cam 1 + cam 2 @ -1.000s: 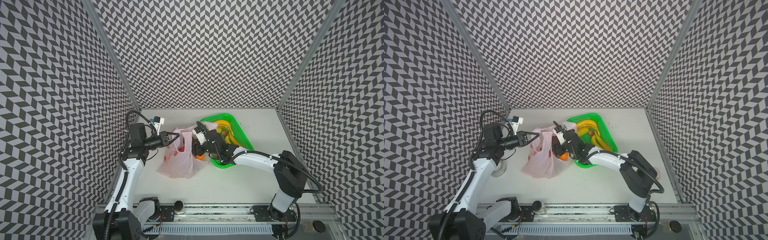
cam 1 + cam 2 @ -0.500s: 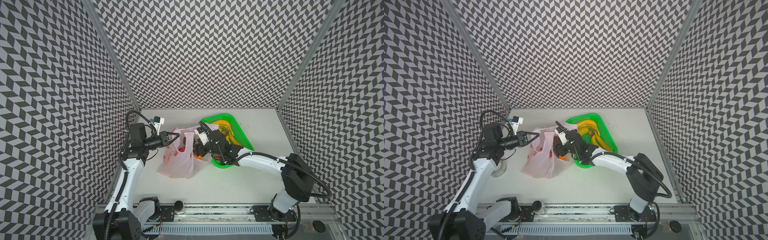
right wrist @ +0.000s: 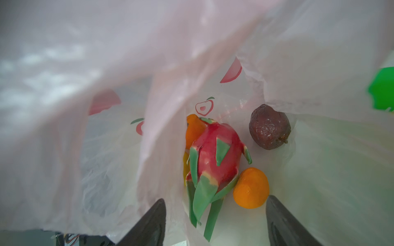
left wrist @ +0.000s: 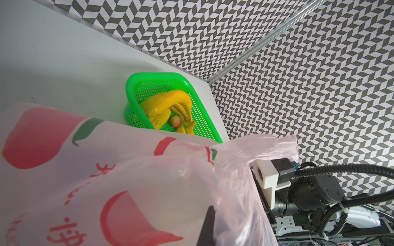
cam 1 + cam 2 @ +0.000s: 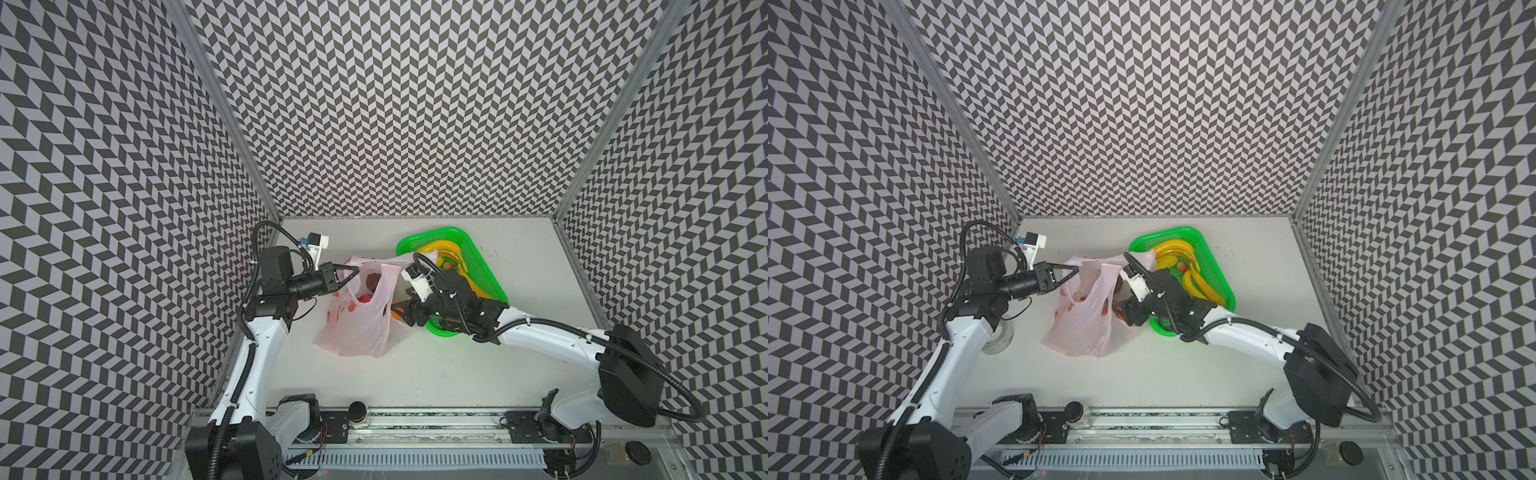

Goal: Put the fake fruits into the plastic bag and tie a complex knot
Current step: 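Withdraw the right gripper from the bag back over the basket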

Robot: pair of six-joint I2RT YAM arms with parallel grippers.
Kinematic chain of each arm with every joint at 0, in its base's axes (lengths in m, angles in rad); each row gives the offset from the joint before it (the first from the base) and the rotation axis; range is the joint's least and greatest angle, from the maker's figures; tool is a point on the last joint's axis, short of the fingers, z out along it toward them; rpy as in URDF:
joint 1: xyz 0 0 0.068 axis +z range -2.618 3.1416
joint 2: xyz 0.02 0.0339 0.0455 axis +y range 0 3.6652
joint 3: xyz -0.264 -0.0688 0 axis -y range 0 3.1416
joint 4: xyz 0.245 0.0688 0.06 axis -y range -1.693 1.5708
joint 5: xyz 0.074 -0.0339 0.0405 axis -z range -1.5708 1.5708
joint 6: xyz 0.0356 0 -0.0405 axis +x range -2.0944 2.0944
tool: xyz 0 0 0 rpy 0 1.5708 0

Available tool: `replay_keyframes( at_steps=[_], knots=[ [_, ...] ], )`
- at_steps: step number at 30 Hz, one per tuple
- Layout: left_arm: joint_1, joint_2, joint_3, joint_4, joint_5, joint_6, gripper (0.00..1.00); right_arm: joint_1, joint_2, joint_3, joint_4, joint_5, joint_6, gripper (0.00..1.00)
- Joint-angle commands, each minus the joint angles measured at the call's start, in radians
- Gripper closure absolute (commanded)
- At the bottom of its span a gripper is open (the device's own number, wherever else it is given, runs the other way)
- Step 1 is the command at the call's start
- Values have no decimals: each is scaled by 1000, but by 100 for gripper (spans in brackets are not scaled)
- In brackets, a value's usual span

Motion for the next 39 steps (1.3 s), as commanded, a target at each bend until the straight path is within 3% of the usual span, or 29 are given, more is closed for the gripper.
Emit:
replay_keyframes(
  at_steps=[1,14,22,28,33,37,39],
  knots=[
    [-5,-4,1,18,-6,-3,100,-4,-80,-45,12,-55,-55,28],
    [-9,-1,-3,27,-6,-6,100,-4,-340,-155,-49,-126,-207,16],
    [-11,2,-3,31,-5,-5,100,-23,-432,-137,-207,-184,-351,11],
    [-11,5,0,32,-3,-5,100,-95,-489,-73,-316,-308,-458,13],
    [-11,8,5,30,0,-6,100,-223,-547,-70,-274,-372,-510,15],
    [-12,17,10,28,13,0,100,-310,-518,-62,-217,-446,-566,16],
    [-12,24,13,25,15,5,100,-350,-465,-40,-219,-543,-615,17]
  ],
)
